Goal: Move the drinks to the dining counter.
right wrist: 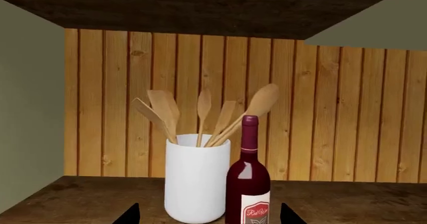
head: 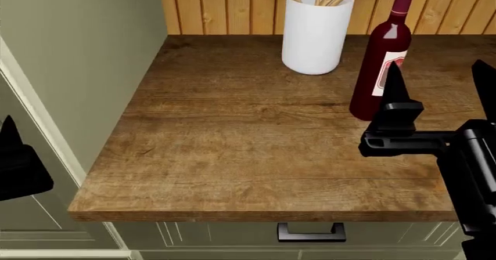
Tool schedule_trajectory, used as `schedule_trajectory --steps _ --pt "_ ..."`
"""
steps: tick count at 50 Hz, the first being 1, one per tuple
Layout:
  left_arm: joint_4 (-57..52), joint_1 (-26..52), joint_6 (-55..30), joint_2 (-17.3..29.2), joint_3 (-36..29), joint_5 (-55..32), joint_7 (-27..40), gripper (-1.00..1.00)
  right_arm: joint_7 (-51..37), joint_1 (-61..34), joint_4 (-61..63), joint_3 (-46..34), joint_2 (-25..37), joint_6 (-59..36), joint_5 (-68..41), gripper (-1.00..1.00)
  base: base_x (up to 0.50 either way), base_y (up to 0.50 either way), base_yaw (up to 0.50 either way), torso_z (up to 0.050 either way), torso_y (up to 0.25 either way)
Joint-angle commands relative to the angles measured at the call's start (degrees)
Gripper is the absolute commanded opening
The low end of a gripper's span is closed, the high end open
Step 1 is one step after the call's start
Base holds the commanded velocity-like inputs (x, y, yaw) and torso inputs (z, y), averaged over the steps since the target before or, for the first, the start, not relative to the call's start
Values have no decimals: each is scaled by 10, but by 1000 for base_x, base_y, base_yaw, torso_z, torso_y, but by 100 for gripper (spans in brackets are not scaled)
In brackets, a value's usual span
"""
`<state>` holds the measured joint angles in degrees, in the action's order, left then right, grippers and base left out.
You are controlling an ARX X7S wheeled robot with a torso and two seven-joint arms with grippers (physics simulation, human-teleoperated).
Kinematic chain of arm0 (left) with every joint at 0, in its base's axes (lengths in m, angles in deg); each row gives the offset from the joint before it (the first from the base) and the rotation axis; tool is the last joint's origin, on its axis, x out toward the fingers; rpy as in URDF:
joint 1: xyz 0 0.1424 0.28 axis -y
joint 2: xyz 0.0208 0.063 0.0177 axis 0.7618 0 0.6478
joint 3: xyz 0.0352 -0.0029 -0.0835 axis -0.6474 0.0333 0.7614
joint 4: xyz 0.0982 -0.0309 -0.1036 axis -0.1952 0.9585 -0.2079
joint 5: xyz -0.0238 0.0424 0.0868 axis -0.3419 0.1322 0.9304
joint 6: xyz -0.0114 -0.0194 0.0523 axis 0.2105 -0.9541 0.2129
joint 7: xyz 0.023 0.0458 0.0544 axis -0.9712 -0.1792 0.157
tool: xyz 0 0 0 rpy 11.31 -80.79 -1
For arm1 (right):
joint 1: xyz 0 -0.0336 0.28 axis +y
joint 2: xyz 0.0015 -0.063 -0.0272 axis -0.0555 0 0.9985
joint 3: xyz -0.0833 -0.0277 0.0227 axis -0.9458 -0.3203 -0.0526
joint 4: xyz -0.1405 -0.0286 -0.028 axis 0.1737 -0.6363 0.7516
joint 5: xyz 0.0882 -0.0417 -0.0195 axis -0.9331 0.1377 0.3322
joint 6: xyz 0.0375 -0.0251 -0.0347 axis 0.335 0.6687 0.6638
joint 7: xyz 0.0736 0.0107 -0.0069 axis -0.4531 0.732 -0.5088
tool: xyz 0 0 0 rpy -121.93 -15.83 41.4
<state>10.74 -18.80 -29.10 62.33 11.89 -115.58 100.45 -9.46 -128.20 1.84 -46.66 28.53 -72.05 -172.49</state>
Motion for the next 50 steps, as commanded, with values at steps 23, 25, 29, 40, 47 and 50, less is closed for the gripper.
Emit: schedule_trajectory --steps 23,25,29,40,47,50 --pt "0 -16 -9 -13 10 13 -9 100 -174 -57 -131 -108 12 -64 -78 100 0 0 0 0 0" --pt "0 -14 -8 -12 7 12 -8 100 -168 -59 -141 -111 11 -65 -80 100 0 0 0 0 0" --pt "1 -12 -9 -13 3 15 -8 100 -177 -73 -159 -131 8 -75 -93 100 0 0 0 0 0" --pt "3 -8 -7 -11 -1 16 -10 100 -162 -90 -205 -144 6 -83 -70 100 0 0 0 0 0" --pt "4 -1 -3 -9 -10 16 -9 100 -119 -118 -227 -158 -12 -92 -51 100 0 0 0 0 0" --pt "3 -5 -4 -8 -4 14 -9 100 -110 -129 -235 -161 -17 -93 -45 100 0 0 0 0 0"
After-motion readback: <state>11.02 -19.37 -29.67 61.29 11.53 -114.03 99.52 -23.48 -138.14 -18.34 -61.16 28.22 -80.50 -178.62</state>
